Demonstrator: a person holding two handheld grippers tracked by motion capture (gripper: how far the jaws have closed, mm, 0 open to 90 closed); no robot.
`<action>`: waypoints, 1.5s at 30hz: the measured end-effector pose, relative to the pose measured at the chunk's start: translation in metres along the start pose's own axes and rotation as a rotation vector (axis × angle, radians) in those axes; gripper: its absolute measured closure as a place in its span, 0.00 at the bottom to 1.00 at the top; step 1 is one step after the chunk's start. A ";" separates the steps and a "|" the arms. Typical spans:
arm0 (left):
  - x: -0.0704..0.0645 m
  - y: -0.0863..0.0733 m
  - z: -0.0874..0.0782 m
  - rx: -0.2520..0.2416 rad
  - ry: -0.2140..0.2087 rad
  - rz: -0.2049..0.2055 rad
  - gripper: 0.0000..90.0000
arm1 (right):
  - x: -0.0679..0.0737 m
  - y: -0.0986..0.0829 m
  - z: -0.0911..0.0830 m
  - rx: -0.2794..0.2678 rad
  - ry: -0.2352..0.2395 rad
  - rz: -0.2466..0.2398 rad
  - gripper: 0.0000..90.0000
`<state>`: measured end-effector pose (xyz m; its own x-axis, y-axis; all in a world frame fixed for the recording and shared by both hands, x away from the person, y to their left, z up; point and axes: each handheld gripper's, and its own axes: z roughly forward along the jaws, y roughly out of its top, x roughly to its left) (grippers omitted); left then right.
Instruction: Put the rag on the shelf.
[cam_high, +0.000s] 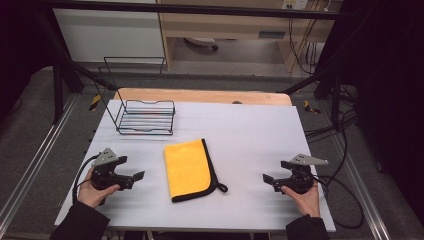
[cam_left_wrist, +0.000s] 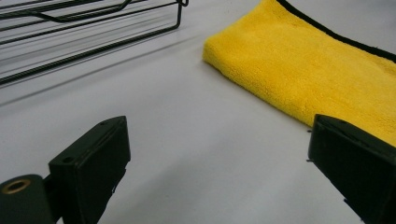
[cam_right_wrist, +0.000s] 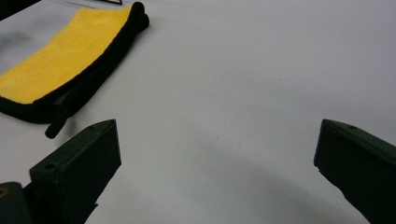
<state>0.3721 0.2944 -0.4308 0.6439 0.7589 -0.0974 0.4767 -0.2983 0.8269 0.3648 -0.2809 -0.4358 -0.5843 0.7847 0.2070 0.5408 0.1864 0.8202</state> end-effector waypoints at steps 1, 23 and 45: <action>-0.001 0.000 0.000 0.000 -0.001 0.000 0.06 | 0.000 0.000 0.000 0.001 0.000 -0.001 0.01; -0.022 0.004 0.014 0.039 -0.020 0.015 0.10 | 0.001 -0.001 0.000 0.009 -0.020 -0.009 0.01; -0.067 0.012 0.040 0.083 -0.058 0.010 0.23 | 0.002 -0.001 0.002 0.021 -0.024 -0.017 0.01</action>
<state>0.3588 0.2163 -0.4363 0.6810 0.7218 -0.1231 0.5164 -0.3542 0.7797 0.3644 -0.2785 -0.4376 -0.5785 0.7955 0.1800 0.5438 0.2117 0.8121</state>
